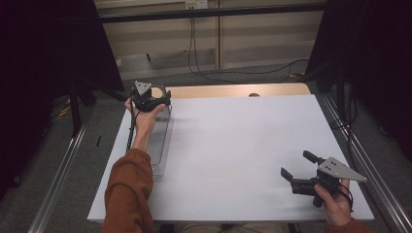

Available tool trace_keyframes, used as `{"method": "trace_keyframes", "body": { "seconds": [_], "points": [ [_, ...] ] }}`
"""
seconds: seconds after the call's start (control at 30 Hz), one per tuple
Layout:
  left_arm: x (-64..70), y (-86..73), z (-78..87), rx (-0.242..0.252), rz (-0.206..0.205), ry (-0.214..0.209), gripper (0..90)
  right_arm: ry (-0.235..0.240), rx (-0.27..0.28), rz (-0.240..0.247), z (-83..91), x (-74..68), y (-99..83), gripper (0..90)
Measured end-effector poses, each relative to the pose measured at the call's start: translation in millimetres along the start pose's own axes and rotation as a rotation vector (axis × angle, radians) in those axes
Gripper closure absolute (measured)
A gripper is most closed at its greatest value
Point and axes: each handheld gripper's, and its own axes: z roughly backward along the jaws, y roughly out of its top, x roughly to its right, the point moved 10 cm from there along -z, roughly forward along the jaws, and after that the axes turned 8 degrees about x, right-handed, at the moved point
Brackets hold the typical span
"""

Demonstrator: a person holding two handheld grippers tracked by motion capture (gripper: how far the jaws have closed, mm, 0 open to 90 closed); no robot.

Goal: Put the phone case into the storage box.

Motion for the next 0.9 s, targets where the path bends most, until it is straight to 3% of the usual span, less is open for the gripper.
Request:
{"method": "trace_keyframes", "body": {
  "seconds": [0.13,0.2,0.27,0.33,0.43,0.7,0.9],
  "points": [
    [-1.6,0.9,2.5,-0.007,0.000,-0.006,3.4,-0.001,-0.003,-0.002,0.0,0.0,-0.3,0.0],
    [0.5,3.2,3.0,0.005,0.012,-0.035,2.7,-0.001,-0.002,-0.002,0.0,0.0,-0.3,0.0],
    [-0.8,2.5,4.4,-0.007,0.002,-0.036,2.6,0.000,-0.002,-0.002,0.1,-0.2,-0.2,0.0],
    [0.4,4.3,6.1,-0.002,0.018,-0.048,2.6,-0.001,-0.003,-0.002,-0.1,0.1,-0.4,0.0],
    [-1.1,7.6,9.6,0.010,0.013,-0.042,2.6,-0.003,-0.003,-0.005,0.0,0.3,-0.3,0.0],
    [-3.9,10.1,20.2,0.010,0.058,-0.060,2.6,-0.004,-0.004,-0.004,-0.5,0.2,-0.3,0.0],
    [-4.1,16.1,32.0,0.063,0.055,-0.096,2.4,-0.004,-0.003,-0.002,-0.3,0.6,-0.2,0.0]
  ]
}}
